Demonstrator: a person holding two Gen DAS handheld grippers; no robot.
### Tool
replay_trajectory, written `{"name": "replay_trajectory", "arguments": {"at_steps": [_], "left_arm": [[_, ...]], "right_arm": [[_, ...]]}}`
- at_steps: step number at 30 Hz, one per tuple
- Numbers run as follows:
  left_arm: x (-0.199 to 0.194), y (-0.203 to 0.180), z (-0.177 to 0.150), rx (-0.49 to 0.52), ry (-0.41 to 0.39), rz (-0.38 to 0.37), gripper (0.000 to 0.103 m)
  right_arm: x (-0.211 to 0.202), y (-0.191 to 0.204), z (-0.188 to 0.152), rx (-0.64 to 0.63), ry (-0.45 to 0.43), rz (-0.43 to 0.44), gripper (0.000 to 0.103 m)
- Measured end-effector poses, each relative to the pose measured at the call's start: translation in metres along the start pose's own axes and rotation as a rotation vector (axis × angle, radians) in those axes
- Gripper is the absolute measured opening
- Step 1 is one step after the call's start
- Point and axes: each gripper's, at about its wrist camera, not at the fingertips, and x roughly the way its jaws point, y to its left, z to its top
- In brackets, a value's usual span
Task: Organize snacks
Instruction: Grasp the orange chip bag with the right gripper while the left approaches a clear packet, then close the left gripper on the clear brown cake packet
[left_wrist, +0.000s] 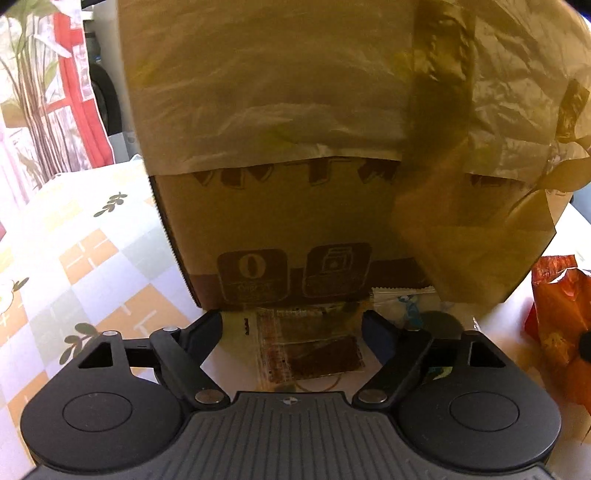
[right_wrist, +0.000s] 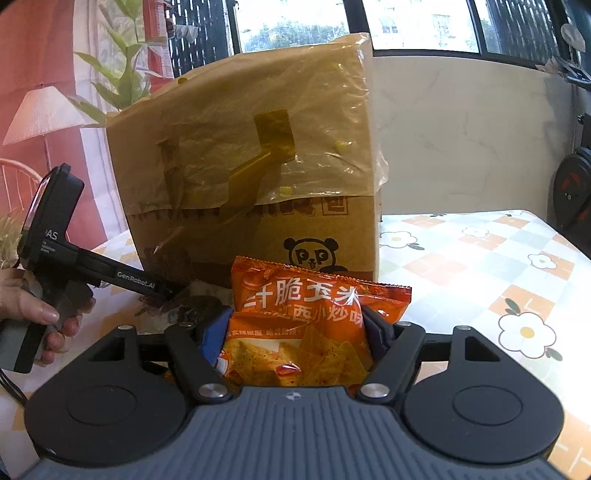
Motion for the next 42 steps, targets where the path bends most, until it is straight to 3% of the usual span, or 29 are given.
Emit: {"name": "replay_trajectory", "arguments": {"at_steps": [2,22,32,38,42], "left_arm": [[-0.001,0.002,-0.005,-0.006,-0.002,0.015,0.090],[-0.040,0.059,-0.052,-0.078,0.009,0.070,0.091],[-0.058,0.055,-0.059,-0.099,0.017,0.093,0.090],[-0.061,0.033,-0.060,-0.056,0.015,0.022,0.087],[-0.062,0.020,-0.057,-0.050,0.011,-0.111,0.085]], "right_arm": [[-0.001,0.000,0.000,0.001,-0.003,0.002,0.074],[-0.002,-0.005,-0.001,0.033,-0.003,0.041,0.074],[-0.001,-0.004,-0.001,0.034,-0.003,0.041,0.074],[-0.001,-0.004,-0.001,0.035,-0.002,0.042,0.074],[-0.001,-0.004,-0.001,0.034,-0.002,0.042,0.074]]}}
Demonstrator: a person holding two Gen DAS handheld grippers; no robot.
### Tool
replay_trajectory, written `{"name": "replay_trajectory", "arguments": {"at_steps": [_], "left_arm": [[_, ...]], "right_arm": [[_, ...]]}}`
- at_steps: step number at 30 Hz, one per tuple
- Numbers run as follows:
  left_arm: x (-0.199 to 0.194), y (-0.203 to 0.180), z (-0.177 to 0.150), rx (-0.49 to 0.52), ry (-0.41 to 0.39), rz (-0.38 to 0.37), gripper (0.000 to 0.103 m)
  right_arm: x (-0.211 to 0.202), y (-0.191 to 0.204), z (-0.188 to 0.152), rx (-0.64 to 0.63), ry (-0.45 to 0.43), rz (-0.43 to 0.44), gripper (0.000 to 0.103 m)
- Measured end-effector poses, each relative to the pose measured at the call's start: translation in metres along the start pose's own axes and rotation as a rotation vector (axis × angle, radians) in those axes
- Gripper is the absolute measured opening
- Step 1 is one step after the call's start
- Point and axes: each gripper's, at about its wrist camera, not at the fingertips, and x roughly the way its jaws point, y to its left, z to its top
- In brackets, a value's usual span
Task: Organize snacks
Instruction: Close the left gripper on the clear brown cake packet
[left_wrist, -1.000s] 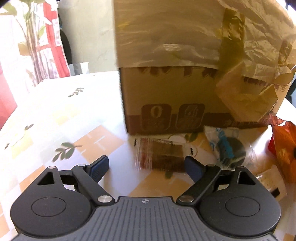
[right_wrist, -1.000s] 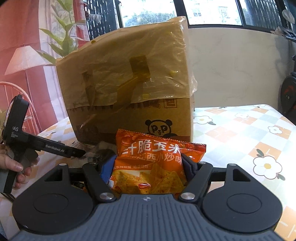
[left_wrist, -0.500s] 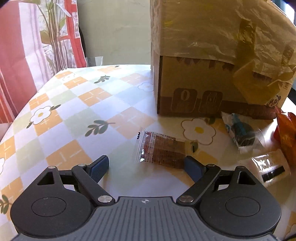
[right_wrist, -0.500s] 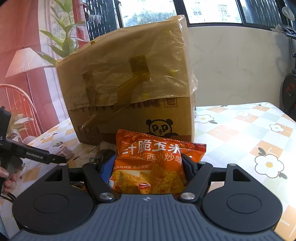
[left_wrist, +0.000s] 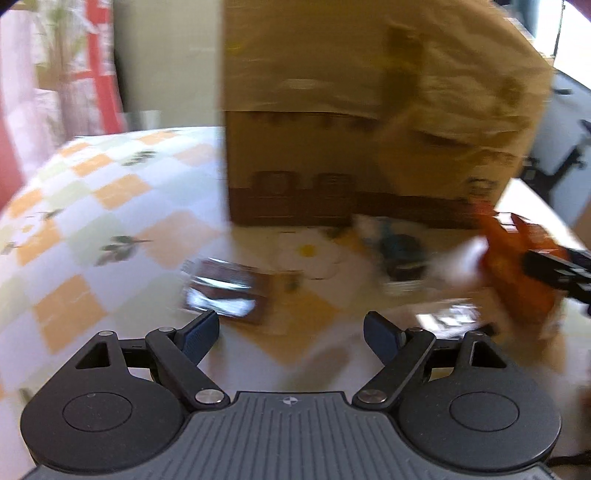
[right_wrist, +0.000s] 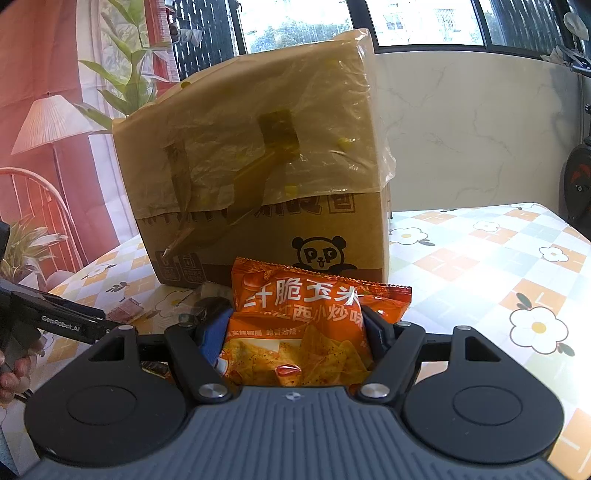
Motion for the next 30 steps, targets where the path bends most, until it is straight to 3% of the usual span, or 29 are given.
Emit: {"name": "replay_trajectory", "arguments": {"at_steps": [4,9,14,24,28,30], "left_arm": [[-0.004,-0.003,0.004,0.039,-0.021,-0.011,0.081],[-0.004,0.032,0.021,-0.083,-0.055,0.021,0.079],[0.016,0.050,0.029,-0.135,0.001,0.004,0.078],[-0.003,0.026,0.007,-0.144,0.016,-0.074,0.078],[-0.008,0.005,0.005,-0.068,0.020,-0.177,0.073],[-0.012,0.002,0.010,-0.027,-0.016,-0.146,0.073]], "right_arm": [[0.000,-0.001,0.000,0.001,0.000,0.001,0.074],[0.000,0.000,0.000,0.000,0.002,0.001,0.074],[0.000,0.000,0.000,0.000,0.001,0.002,0.074],[0.000,0.001,0.000,0.000,0.002,0.002,0.074],[0.000,0.000,0.000,-0.001,0.002,0.002,0.074],[0.000,0.000,0.000,0.001,0.002,0.003,0.074]]}}
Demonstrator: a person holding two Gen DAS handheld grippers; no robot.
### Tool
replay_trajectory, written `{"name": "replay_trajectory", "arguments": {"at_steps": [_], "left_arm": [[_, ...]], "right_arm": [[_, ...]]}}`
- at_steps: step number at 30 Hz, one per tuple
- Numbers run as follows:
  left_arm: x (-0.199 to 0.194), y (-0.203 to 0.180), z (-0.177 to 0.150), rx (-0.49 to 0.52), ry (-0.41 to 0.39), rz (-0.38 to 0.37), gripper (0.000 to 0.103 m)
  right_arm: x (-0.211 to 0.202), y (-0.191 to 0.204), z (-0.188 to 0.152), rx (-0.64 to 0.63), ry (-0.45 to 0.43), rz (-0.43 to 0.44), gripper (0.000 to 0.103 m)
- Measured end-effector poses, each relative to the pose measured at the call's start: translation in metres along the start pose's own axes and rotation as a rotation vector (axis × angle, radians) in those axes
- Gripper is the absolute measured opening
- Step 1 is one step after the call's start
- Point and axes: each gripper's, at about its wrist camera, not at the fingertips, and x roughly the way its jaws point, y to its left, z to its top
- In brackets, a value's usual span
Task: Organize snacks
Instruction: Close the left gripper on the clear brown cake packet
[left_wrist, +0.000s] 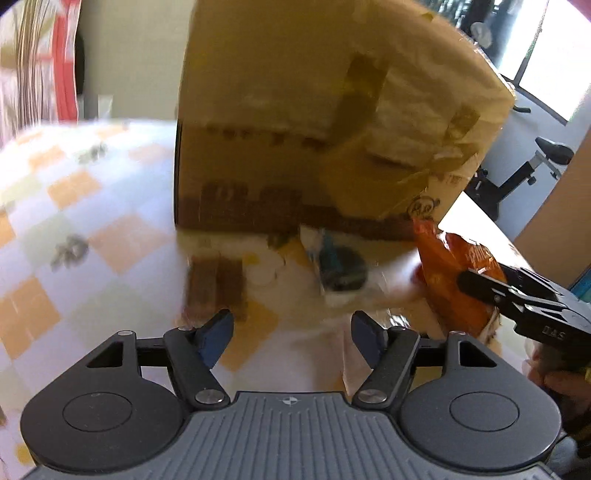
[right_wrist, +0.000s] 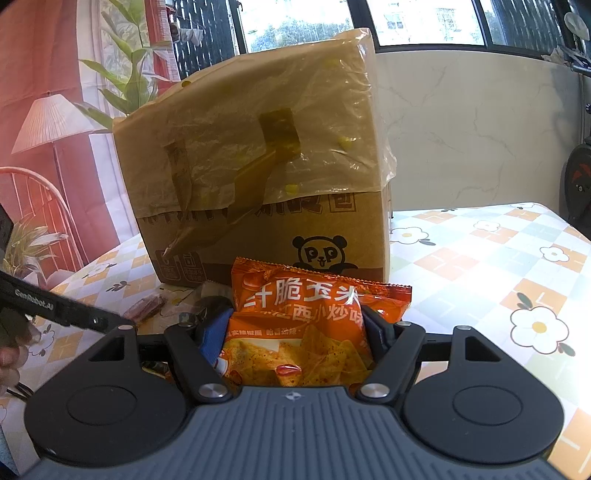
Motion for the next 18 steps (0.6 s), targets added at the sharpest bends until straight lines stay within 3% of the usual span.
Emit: {"name": "replay_trajectory", "arguments": {"at_steps": [5,10,13,16,18], "left_arm": [[0.011,0.007,0.013,0.039,-0.022,0.169,0.071],[0.034,0.005,0.015,0.111,0.017,0.236,0.072],[0.033,0.009,0.011,0.085,-0.010,0.250,0.071],[0.026,0.008,0.007,0.083,-0.035,0.259,0.046],[0.024,0.010,0.008,0.075,-0.032,0.245,0.044]], "right_arm": [[0.000,0.000,0.000,-0.001,0.000,0.000,0.074],[0.000,0.000,0.000,-0.001,0.001,0.001,0.074],[0.000,-0.001,0.000,-0.001,0.004,0.003,0.074],[0.000,-0.001,0.000,0.003,0.005,0.006,0.074],[0.000,-0.002,0.000,0.004,0.007,0.008,0.074]]}}
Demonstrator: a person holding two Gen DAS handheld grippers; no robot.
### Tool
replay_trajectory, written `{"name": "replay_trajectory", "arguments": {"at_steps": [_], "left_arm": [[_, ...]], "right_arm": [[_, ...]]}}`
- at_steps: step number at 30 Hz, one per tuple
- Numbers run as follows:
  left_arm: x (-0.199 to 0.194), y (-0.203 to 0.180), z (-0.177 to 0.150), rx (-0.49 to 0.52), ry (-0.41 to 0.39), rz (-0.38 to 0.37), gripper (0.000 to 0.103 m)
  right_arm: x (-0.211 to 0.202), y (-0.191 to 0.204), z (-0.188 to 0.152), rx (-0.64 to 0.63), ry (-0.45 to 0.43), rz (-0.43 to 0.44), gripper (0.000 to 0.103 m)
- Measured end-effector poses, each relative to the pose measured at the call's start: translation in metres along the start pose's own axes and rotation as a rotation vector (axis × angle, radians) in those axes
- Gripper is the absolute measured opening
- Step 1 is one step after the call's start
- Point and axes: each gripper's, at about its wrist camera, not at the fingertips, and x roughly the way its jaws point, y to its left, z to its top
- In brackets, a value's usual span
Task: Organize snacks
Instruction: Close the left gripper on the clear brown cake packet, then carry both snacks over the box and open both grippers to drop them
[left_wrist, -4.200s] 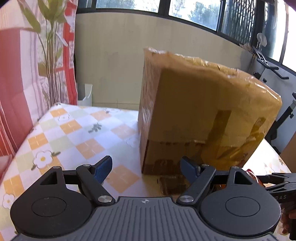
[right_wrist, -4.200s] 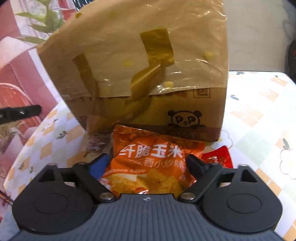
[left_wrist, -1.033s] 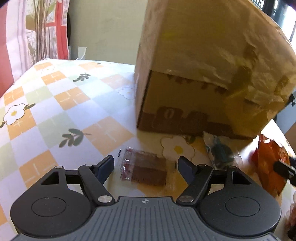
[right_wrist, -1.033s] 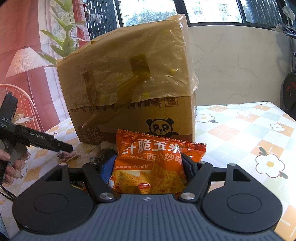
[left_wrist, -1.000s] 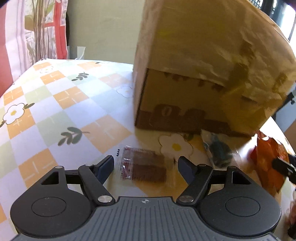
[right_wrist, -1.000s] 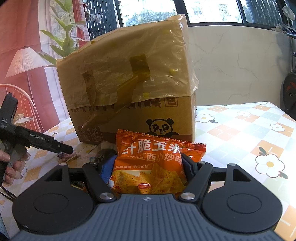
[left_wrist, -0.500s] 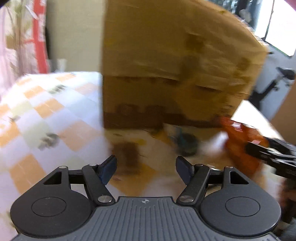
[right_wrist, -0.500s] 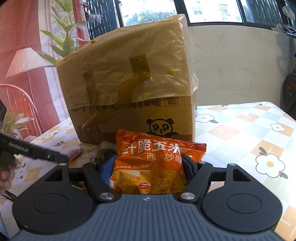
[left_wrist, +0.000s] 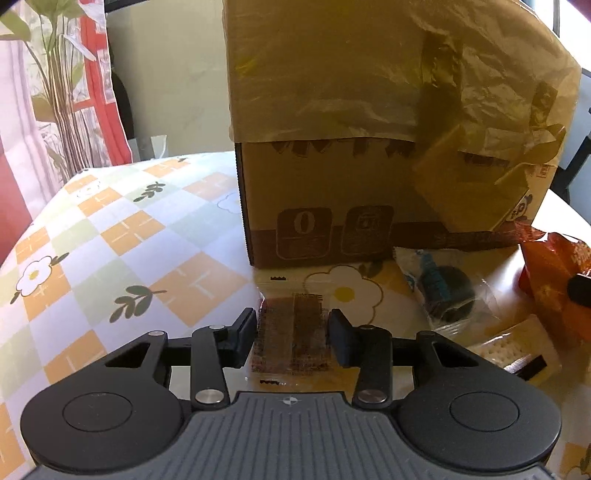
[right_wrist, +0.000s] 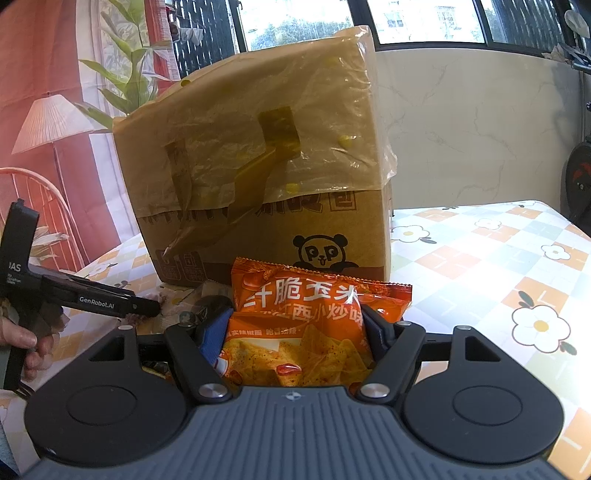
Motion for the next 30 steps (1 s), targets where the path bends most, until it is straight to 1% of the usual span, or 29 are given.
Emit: {"name": "replay_trajectory", "arguments": {"at_steps": [6,12,17,22,30], "left_arm": [[-0.005,0.004,-0.003,-0.025,-0.002,-0.032,0.041],[-0.012,0.004,-0.005,-0.048,-0.014,-0.056,0.040],[-0.023,0.001,-0.004,-0.052,-0.037,-0.070,0.040],[-0.035,0.000,-0.002,-0.056,-0.067,-0.076,0.040],[-0.063,0.001,0.003,-0.078,-0.138,-0.091,0.040]], "right_arm": [[0.000,0.001,0.000,-0.007,0.002,-0.004,0.074],[0.001,0.001,0.000,-0.011,0.006,-0.002,0.074],[0.003,0.005,0.002,-0.043,0.023,-0.005,0.074],[0.000,0.009,0.005,-0.060,0.048,0.016,0.073],[-0.024,0.015,0.017,-0.058,0.000,0.062,0.073]]}}
